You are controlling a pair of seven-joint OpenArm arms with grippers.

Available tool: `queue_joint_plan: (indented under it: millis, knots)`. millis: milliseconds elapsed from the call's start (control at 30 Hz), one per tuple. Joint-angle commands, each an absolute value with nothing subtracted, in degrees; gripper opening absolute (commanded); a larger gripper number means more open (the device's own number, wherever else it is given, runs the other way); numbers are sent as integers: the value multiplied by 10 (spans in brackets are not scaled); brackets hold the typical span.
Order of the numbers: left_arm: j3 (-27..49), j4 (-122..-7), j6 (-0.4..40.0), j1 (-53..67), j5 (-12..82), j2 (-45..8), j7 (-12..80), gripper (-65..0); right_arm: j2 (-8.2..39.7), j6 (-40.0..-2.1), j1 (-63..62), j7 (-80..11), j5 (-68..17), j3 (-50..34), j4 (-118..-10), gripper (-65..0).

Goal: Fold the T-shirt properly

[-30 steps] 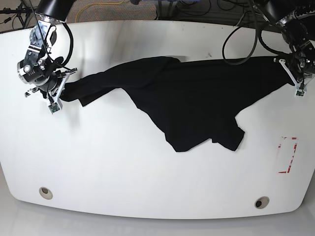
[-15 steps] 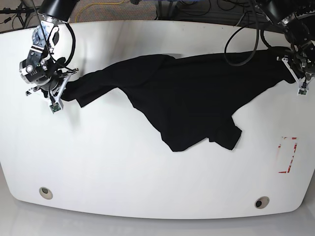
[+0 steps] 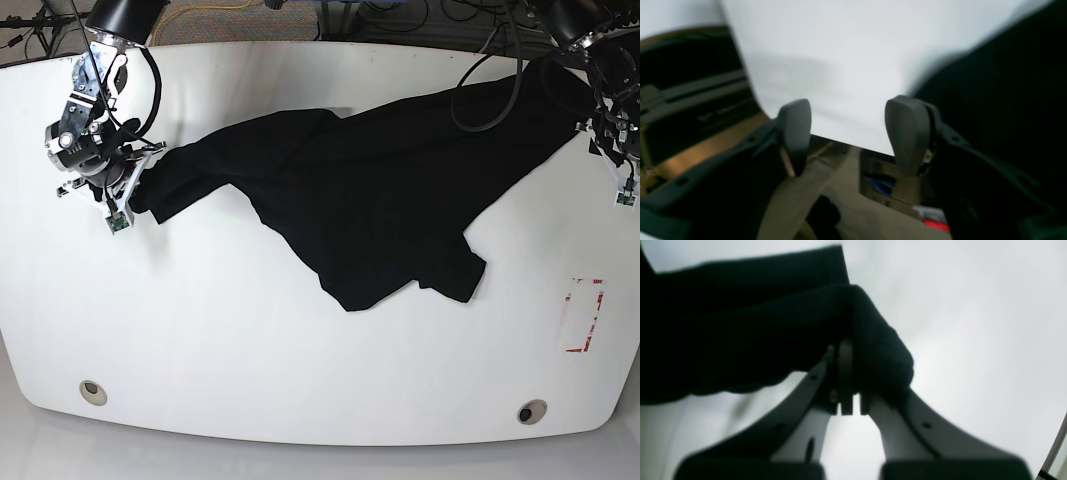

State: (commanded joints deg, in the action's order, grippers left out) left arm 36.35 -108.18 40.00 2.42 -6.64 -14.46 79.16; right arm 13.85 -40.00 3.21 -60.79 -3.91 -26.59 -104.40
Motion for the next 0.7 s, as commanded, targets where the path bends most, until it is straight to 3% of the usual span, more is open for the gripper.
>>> queue_joint_plan:
  millis: [367, 700]
  knots:
    - [341, -1044, 400, -73, -66, -90, 780, -290, 138, -400, 22, -608, -39, -266, -1044, -650]
    - [291, -906, 400, -146, -67, -37, 704, -290, 138, -400, 21, -608, -39, -266, -1044, -650]
